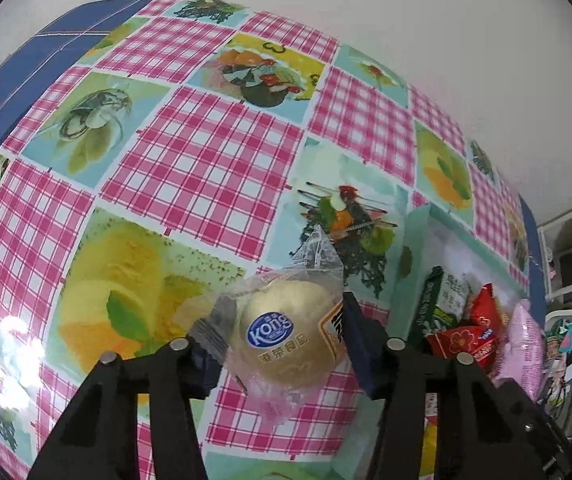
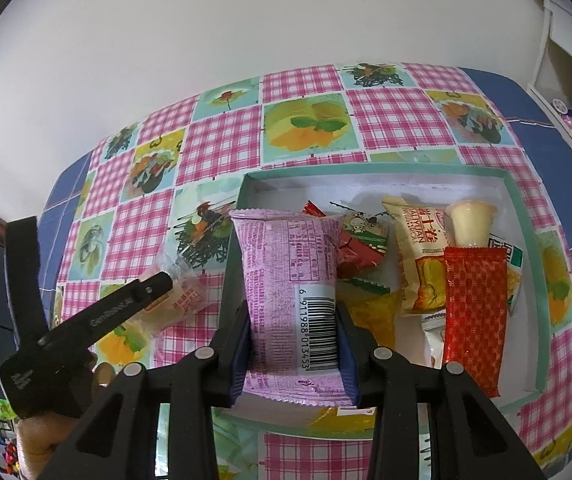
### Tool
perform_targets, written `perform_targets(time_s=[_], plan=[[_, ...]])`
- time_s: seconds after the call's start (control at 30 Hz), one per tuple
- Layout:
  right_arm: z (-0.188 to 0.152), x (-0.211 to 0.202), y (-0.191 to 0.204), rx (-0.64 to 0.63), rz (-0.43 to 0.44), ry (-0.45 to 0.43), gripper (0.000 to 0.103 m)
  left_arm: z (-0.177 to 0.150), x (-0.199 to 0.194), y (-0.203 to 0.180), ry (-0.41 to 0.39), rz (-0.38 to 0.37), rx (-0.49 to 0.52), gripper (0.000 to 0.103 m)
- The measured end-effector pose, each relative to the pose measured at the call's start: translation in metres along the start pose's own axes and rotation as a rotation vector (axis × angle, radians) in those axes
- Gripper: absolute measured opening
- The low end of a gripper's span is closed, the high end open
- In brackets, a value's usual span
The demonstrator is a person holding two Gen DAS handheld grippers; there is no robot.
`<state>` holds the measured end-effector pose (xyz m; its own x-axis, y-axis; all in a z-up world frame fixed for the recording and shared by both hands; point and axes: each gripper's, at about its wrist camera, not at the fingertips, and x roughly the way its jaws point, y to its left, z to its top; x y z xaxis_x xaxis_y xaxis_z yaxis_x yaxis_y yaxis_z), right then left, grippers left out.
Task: Organize snacks
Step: 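Carry the pink packet and wrapped bun over the white tray, then open both grippers to release the pink packet and bun into the tray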
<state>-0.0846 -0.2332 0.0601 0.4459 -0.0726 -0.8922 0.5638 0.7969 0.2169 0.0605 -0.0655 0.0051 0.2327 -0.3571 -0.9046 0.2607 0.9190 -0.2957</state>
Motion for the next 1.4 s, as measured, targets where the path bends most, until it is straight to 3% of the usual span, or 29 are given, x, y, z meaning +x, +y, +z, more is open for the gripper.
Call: perform_targets(time_s=[0.4, 0.67, 0.8, 0.97, 1.2, 1.4], plan=[[0.003, -0.003, -0.042, 0.111, -0.001, 0.013, 0.040, -0.005, -0.025, -0.033, -0.034, -0.056, 0.072, 0.038], [0.000, 0.001, -0.073, 0.189, -0.034, 0.043, 0.040, -0.004, -0.038, -0.036, -0.060, -0.061, 0.075, 0.038], [-0.001, 0.004, -0.076, 0.192, -0.030, 0.053, 0.040, -0.001, -0.043, -0.029, -0.049, -0.113, 0.031, 0.037], [-0.003, 0.010, -0.081, 0.198, -0.053, 0.078, 0.040, -0.003, -0.065, -0.042, -0.080, -0.181, 0.053, 0.037], [-0.006, 0.013, -0.084, 0.197, -0.067, 0.096, 0.041, -0.027, -0.053, -0.081, 0.007, -0.247, 0.146, 0.037], [-0.007, 0.010, -0.086, 0.196, -0.085, 0.093, 0.041, -0.048, -0.031, -0.089, 0.116, -0.307, 0.122, 0.037]])
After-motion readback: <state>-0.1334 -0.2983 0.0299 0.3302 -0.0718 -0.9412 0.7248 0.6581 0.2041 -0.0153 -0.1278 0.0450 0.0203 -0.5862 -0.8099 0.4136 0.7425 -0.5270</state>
